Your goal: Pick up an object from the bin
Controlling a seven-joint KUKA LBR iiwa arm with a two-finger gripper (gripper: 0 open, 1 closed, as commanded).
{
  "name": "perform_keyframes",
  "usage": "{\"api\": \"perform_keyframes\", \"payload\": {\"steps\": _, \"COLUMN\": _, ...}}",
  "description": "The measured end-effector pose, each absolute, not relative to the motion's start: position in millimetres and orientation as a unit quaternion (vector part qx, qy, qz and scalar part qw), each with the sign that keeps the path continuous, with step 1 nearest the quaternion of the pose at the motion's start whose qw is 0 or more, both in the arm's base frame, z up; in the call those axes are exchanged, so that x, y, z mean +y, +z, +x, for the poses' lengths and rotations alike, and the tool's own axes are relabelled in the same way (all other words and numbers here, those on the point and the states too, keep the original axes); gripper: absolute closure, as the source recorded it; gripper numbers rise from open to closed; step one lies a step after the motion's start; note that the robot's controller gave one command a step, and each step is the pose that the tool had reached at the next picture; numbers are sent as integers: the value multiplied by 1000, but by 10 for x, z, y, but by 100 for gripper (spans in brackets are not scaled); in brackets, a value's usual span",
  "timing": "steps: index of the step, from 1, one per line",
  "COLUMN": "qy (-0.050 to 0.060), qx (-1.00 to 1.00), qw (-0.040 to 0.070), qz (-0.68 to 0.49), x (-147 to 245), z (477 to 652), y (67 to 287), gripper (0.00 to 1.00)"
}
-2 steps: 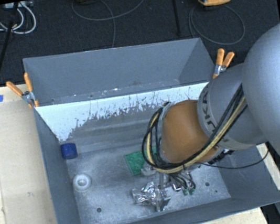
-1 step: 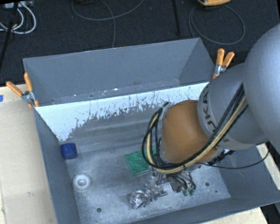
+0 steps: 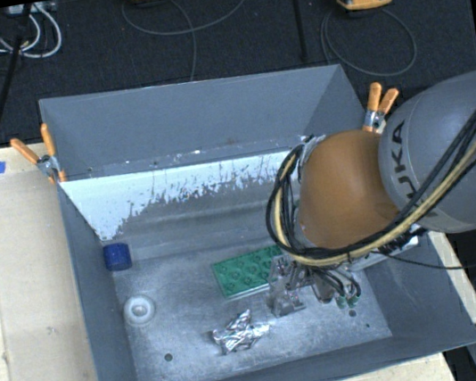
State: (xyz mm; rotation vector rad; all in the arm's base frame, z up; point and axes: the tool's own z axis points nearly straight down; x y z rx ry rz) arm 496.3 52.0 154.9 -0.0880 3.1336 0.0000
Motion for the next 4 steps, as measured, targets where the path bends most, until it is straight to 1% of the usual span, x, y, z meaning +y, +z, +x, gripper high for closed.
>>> {"api": "perform_keyframes", "payload": {"steps": 1, "qy": 0, "qx": 999, "qw": 1, "qz": 41, "x": 395, "z": 4812, "y": 2021, "gripper": 100}}
{"api": "perform_keyframes", "payload": {"steps": 2, "qy": 1, "qx": 980, "qw": -4, "qz": -201, "x": 405, "z": 5019, "y": 1077, "gripper": 100}}
{"api": "perform_keyframes", "payload": {"steps": 3, "qy": 0, "qx": 980, "qw": -2, "qz": -201, "x": 408, "z": 5029, "y": 1097, "gripper": 0}}
{"api": "perform_keyframes", "payload": {"steps": 4, "qy": -1, "qx": 984, "qw": 3, "qz": -177, "x": 1084, "z": 4887, "y": 718, "gripper": 0}}
